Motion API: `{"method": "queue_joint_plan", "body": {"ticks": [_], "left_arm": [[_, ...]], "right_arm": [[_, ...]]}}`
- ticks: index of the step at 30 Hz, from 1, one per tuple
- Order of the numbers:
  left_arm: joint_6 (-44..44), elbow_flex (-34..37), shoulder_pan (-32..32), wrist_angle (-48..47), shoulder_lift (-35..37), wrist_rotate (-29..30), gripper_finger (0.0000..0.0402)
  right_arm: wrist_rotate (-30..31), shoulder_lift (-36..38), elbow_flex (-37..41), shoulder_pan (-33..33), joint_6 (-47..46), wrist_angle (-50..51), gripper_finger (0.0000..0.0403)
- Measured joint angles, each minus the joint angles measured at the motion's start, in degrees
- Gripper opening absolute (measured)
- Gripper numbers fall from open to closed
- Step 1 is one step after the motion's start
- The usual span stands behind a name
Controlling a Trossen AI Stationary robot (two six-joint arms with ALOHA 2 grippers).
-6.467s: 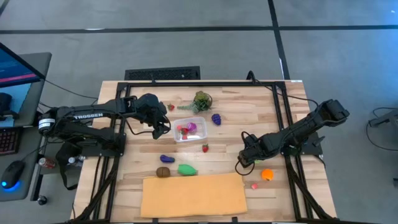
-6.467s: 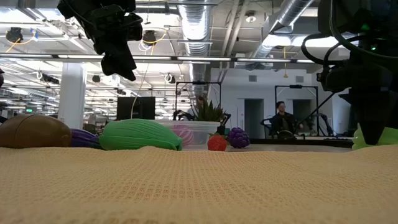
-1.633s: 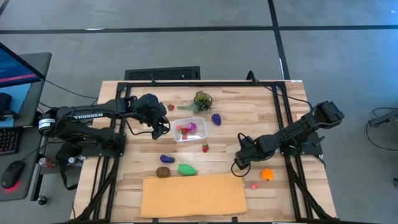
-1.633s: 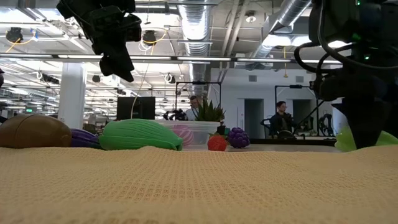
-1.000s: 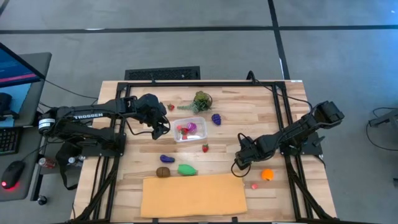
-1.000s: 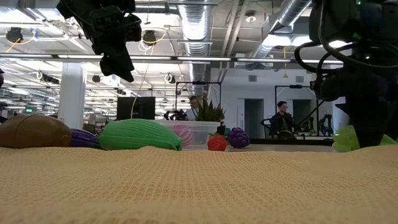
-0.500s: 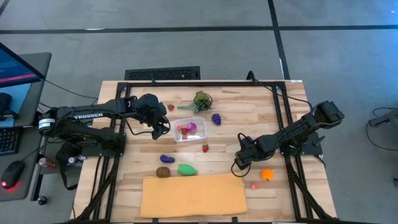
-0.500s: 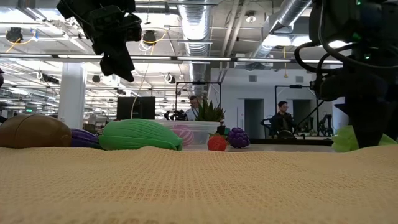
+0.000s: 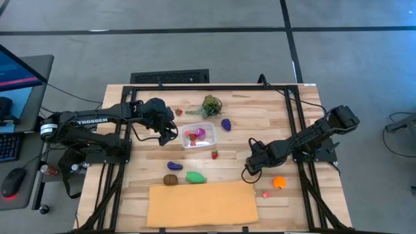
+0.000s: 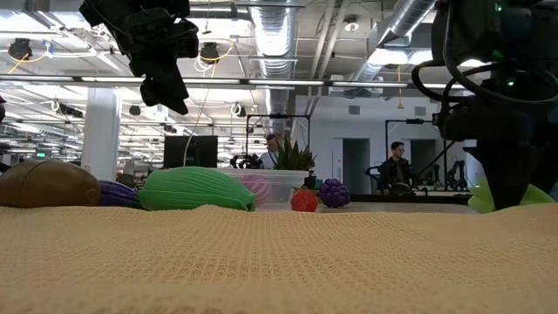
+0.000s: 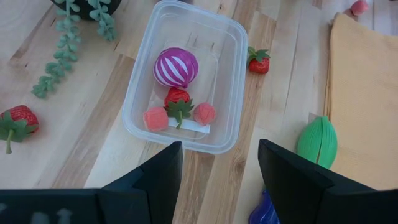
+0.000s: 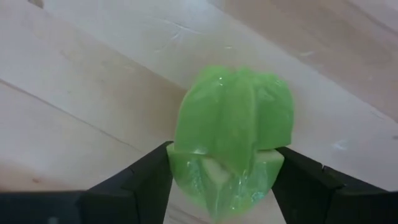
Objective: Pick and placing Produce into tupperware
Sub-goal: Put the green starfruit into the transparent bin
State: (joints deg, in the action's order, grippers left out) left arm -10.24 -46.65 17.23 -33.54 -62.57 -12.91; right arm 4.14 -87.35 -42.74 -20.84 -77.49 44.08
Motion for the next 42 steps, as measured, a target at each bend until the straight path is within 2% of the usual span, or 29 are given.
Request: {"method": "queue_joint_plan", "body": {"ticks": [8, 15, 24, 31, 42], "left_arm": [[0.0, 0.0, 0.0, 0.0, 0.0, 0.0, 0.02], [0.0, 0.0, 0.0, -0.02, 0.0, 0.02, 0.02], [-0.02, 0.0, 0.0, -0.02, 0.0, 0.0, 0.02], [-0.02, 0.0, 0.0, -0.02, 0.0, 0.01, 0.02], [-0.02, 0.0, -0.01, -0.02, 0.0, 0.04, 0.02]], "right_arm": [[0.0, 0.0, 0.0, 0.0, -0.02, 0.45, 0.0197], [-0.02, 0.0, 0.0, 0.0, -0.04, 0.45, 0.0218], [0.03, 0.0, 0.0, 0.0, -0.07, 0.43, 0.0192], [0.42, -0.02, 0.0, 0.0, -0.51, 0.41, 0.0228], [0.42, -0.02, 0.0, 0.0, -0.5, 0.41, 0.0212]]}}
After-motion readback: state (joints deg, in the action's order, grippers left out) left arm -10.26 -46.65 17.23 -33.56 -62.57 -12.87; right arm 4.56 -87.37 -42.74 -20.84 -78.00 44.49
